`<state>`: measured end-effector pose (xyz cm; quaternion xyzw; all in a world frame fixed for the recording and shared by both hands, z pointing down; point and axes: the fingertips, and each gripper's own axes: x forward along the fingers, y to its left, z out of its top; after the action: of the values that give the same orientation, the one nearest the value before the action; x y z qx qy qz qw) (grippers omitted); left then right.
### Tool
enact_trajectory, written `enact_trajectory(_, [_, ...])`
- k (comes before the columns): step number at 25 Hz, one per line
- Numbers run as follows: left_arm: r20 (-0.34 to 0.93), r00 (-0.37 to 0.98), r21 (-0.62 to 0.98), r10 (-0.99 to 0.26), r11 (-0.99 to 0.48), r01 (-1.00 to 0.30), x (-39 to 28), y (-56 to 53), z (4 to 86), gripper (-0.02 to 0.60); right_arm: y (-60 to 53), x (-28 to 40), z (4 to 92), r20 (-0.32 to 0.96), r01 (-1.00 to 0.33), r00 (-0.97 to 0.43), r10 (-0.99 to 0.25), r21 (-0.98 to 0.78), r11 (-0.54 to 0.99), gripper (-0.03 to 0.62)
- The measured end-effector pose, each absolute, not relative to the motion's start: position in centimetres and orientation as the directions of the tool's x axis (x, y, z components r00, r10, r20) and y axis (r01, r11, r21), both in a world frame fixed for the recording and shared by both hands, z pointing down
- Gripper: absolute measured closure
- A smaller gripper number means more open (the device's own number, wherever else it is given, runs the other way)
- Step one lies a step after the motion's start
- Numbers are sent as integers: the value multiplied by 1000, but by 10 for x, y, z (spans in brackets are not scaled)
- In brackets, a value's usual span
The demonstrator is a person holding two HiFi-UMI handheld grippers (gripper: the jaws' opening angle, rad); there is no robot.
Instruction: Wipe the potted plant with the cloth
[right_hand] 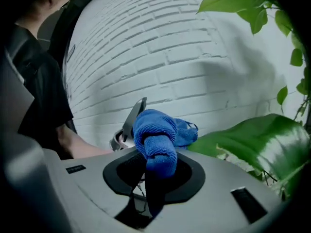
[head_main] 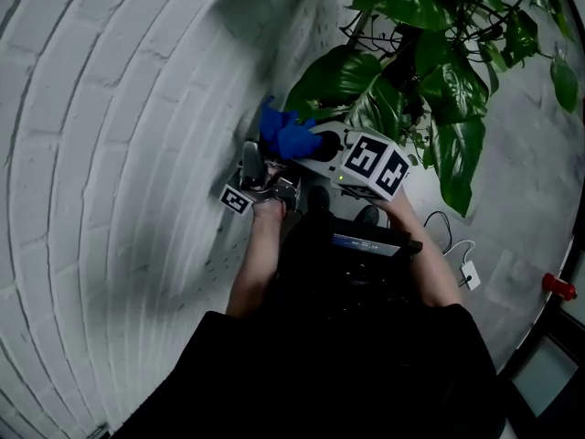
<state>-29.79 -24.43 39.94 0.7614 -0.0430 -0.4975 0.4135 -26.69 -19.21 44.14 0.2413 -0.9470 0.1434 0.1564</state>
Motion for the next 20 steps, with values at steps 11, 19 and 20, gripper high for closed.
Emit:
enact_trajectory(11, [-677,540,702,-500,-659,271,-295,-232,406,170,-143,-246,418,117,-333,-943,-312,-376,865,487])
enact_trajectory(19, [-623,585,741,-519,-633,227,-274,-192,412,170,-119,-165,398,-104,-368,-870,-481,-512,776,487])
enact_trajectory(20, [-614,593,746,-521,-628,221,-270,-184,412,170,-112,-158,397,-128,-361,-861,-492,-527,770,487])
